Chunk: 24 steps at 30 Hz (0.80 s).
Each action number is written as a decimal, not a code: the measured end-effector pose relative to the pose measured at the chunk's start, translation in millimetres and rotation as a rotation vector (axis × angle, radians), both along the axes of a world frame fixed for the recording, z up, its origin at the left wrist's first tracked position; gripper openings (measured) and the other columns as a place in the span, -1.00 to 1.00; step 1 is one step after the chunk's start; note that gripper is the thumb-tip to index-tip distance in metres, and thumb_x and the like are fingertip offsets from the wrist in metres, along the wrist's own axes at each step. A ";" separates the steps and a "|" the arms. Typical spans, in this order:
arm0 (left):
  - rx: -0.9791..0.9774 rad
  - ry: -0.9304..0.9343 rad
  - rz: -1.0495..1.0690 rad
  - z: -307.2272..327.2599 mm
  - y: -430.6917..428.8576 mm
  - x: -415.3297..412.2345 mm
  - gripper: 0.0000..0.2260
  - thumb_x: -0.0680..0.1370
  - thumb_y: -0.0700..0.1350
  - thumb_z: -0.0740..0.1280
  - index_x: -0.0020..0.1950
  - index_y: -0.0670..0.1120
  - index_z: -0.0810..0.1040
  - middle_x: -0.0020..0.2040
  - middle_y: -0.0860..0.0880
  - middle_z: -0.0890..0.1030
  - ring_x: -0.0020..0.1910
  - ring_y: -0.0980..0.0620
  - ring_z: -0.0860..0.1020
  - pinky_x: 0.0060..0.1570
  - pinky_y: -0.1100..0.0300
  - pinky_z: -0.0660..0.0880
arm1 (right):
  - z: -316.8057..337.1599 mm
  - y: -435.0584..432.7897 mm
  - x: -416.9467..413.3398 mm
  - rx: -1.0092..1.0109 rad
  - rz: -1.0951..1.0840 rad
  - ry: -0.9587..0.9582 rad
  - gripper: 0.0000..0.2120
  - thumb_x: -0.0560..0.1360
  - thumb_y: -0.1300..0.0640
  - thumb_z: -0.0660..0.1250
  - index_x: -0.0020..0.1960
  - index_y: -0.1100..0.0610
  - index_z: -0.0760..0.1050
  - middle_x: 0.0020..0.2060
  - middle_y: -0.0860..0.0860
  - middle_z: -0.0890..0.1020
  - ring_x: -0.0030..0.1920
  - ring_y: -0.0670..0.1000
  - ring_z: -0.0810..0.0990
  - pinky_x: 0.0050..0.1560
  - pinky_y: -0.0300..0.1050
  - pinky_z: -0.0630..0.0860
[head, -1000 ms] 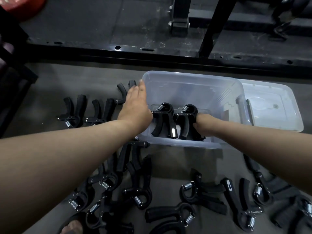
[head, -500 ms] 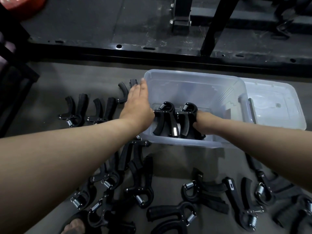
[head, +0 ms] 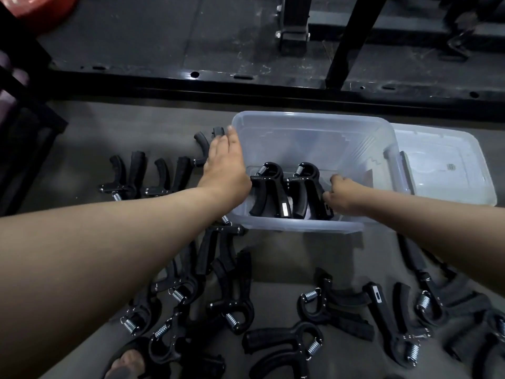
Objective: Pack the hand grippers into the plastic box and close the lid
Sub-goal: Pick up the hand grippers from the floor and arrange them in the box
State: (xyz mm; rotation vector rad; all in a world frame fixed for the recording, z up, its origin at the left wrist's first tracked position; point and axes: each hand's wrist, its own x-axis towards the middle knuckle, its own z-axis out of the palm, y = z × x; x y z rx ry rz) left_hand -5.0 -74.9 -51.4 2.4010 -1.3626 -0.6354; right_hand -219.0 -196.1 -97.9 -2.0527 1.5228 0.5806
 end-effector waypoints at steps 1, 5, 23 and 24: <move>0.003 -0.007 0.001 0.1 1.2 0.6 -0.21 0.49 -0.29 0.20 0.57 -0.13 -0.25 0.57 -0.08 -0.07 0.55 -0.05 -0.15 0.49 -0.02 -0.03 | 3.7 1.3 -0.3 0.011 0.013 0.003 -0.50 0.59 0.09 0.16 0.41 0.37 0.22 0.36 0.36 0.38 0.32 0.28 0.42 0.16 -0.05 0.37; 0.033 -0.012 0.032 2.0 5.1 7.3 -0.20 0.48 -0.29 0.19 0.57 -0.15 -0.25 0.56 -0.08 -0.05 0.55 -0.06 -0.14 0.49 -0.05 -0.01 | 21.5 5.4 7.4 0.022 0.083 -0.018 -0.68 0.59 0.13 0.19 0.26 0.30 0.42 0.22 0.28 0.54 0.20 0.24 0.52 0.03 -0.11 0.39; 0.066 0.004 -0.051 7.0 18.1 43.1 -0.21 0.50 -0.27 0.18 0.57 -0.11 -0.26 0.59 -0.09 -0.10 0.56 -0.05 -0.17 0.51 -0.02 -0.07 | 42.8 -6.4 -29.2 -0.616 0.470 -0.277 -0.44 0.34 0.29 0.42 0.34 0.28 0.45 0.41 0.25 0.37 0.39 0.29 0.34 0.37 0.17 0.30; 0.063 0.009 -0.067 6.4 19.5 46.0 -0.23 0.52 -0.26 0.18 0.57 -0.11 -0.27 0.59 -0.09 -0.11 0.56 -0.05 -0.17 0.51 -0.01 -0.08 | 40.4 -7.4 -29.5 -0.610 0.439 -0.280 -0.39 0.32 0.32 0.42 0.37 0.30 0.42 0.44 0.25 0.33 0.42 0.28 0.29 0.41 0.18 0.25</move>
